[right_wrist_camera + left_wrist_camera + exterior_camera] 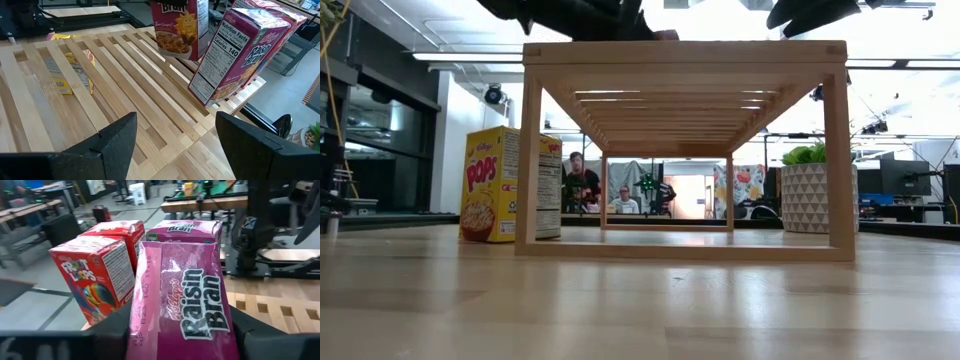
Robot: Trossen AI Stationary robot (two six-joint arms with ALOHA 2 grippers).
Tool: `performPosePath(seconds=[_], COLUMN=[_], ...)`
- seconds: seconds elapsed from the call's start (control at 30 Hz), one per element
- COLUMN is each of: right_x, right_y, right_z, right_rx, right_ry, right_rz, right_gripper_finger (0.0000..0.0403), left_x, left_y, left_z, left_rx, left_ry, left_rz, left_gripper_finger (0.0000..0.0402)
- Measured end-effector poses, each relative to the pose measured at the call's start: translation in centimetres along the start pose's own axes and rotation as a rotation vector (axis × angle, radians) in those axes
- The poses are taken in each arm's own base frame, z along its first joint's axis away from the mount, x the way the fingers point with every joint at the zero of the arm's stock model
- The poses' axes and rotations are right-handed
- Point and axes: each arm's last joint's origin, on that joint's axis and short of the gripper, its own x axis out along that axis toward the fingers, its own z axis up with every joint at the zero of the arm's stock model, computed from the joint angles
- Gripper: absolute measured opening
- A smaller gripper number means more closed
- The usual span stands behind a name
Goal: Stack cereal on shelf
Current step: Put the purple cereal box on the shelf aligned with the other purple cereal box
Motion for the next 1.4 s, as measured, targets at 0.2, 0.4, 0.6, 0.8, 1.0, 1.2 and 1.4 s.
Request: performPosePath(seconds=[0.2, 0.4, 0.6, 0.8, 1.0, 1.2, 1.4], right_x=[0.0, 0.0, 0.0, 0.0, 0.0, 0.0, 0.0], right_y=[0.0, 0.0, 0.0, 0.0, 0.0, 0.0, 0.1], right_z=[0.0, 0.0, 0.0, 0.0, 0.0, 0.0, 0.0], right_rx=[-0.002, -0.002, -0.002, -0.01, -0.02, -0.021, -0.011], right_ry=[0.002, 0.002, -0.005, -0.003, 0.015, 0.009, 0.006], right_rz=[0.002, 0.001, -0.004, -0.002, 0.01, 0.006, 0.01], right_gripper_finger=[0.0264, 0.0264, 0.0264, 0.0264, 0.0264, 0.0264, 0.0264], left_x=[-0.4, -0.8, 1.2, 3.4, 3.6, 4.1, 4.6], left_y=[-2.2, -3.9, -6.5, -8.4, -8.7, -8.1, -6.6], left_z=[0.3, 0.5, 0.5, 1.1, 1.2, 1.3, 1.1], left_rx=[0.001, -0.059, -0.074, 0.007, 0.027, -0.011, -0.066], left_ry=[0.014, 0.007, 0.001, 0.104, 0.114, 0.098, 0.093], left_rz=[0.135, 0.355, 0.423, 0.516, 0.624, 0.522, 0.536], left_gripper_finger=[0.0136, 0.0137, 0.0137, 0.0137, 0.0138, 0.014, 0.0155])
